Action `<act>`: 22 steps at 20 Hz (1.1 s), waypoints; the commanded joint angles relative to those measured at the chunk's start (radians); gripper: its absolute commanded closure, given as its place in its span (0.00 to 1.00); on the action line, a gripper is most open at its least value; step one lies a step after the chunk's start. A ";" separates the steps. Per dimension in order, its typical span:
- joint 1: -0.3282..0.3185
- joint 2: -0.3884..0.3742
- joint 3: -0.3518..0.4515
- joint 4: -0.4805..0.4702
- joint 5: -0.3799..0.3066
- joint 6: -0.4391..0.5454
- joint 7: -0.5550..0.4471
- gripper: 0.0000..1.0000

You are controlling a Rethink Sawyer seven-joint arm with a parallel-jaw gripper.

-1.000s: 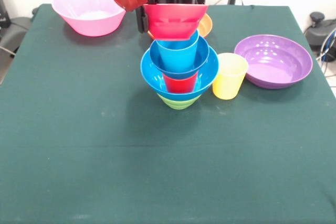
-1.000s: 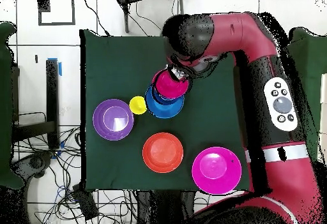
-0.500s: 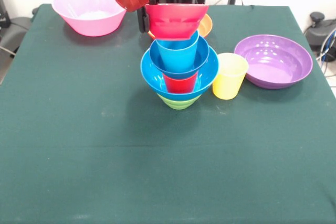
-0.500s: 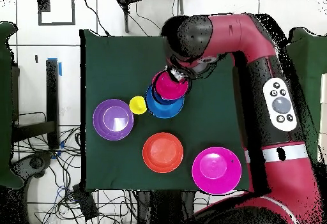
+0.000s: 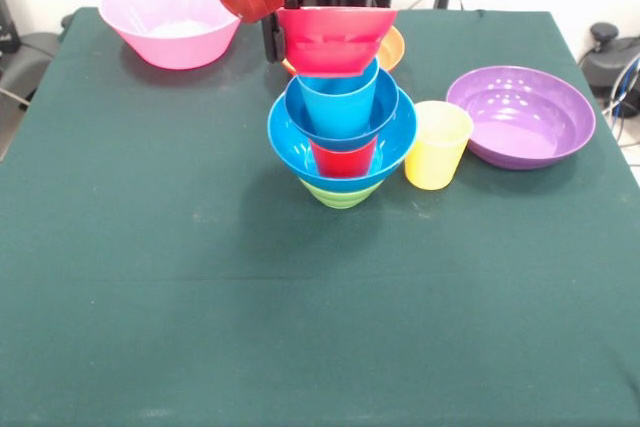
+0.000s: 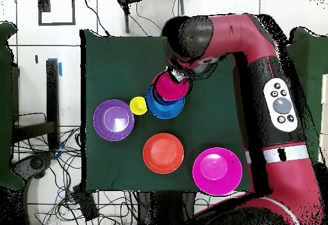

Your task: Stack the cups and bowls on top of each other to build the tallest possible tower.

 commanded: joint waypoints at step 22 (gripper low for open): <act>-0.010 0.095 -0.011 0.086 -0.005 0.001 -0.288 1.00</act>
